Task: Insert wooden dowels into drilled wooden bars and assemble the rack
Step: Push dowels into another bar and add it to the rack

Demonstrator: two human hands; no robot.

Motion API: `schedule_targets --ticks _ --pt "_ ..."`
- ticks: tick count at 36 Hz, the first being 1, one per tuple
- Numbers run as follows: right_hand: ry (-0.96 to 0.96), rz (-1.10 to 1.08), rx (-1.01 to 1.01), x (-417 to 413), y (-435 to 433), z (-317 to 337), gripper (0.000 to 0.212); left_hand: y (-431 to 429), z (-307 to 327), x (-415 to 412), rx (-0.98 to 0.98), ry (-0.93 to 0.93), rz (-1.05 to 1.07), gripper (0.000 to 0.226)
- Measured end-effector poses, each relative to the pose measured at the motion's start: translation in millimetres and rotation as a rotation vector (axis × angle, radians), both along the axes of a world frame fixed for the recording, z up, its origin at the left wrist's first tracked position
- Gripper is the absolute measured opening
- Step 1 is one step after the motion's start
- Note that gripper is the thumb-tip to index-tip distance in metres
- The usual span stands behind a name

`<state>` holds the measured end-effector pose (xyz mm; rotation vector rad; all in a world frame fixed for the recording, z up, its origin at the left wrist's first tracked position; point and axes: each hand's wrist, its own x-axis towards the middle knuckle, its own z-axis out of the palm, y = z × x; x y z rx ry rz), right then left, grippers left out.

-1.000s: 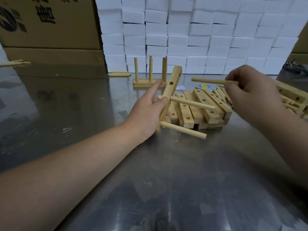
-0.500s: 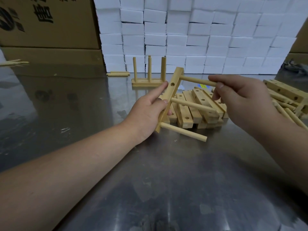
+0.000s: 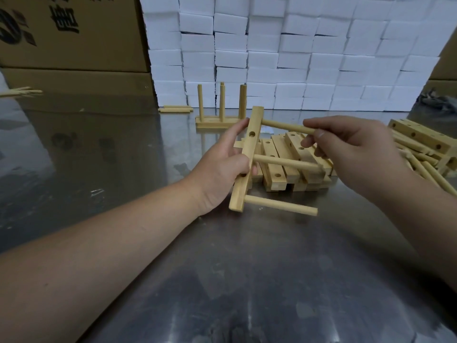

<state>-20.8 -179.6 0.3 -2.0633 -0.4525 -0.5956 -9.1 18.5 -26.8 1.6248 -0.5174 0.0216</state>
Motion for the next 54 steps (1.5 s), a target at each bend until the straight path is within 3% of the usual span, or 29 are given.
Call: schedule_targets --ticks 3,8,14,19,23,39,50,54 --pt "0.028 0.028 0.02 -1.0 2.1 -1.4 0.03 -0.2 -1.6 2.0 -0.078 0.075 -0.01 0.074" --pt "0.066 0.031 0.025 -1.8 2.2 -1.2 0.028 0.2 0.5 1.7 -0.103 0.033 0.035 0.04" --pt "0.075 0.02 0.022 -2.0 3.1 -0.4 0.03 1.2 2.1 -1.0 -0.09 0.045 0.014 0.033" --pt "0.079 0.023 -0.001 -1.9 3.9 -2.1 0.03 1.7 2.2 -0.4 -0.041 0.041 0.038 0.045" --pt "0.039 0.042 -0.014 0.2 4.5 -4.7 0.024 0.7 3.4 -2.8 -0.054 0.052 0.07 0.032" --pt "-0.289 -0.098 -0.463 -9.4 8.5 1.4 0.023 -7.2 10.9 -14.7 -0.021 0.06 0.016 0.033" --pt "-0.469 -0.085 -0.505 -10.6 12.5 1.5 0.023 -6.4 15.5 -18.4 0.086 0.035 0.061 0.038" --pt "-0.421 -0.091 -0.431 -12.0 13.9 0.1 0.027 -8.2 18.8 -21.2 0.09 0.018 0.063 0.037"
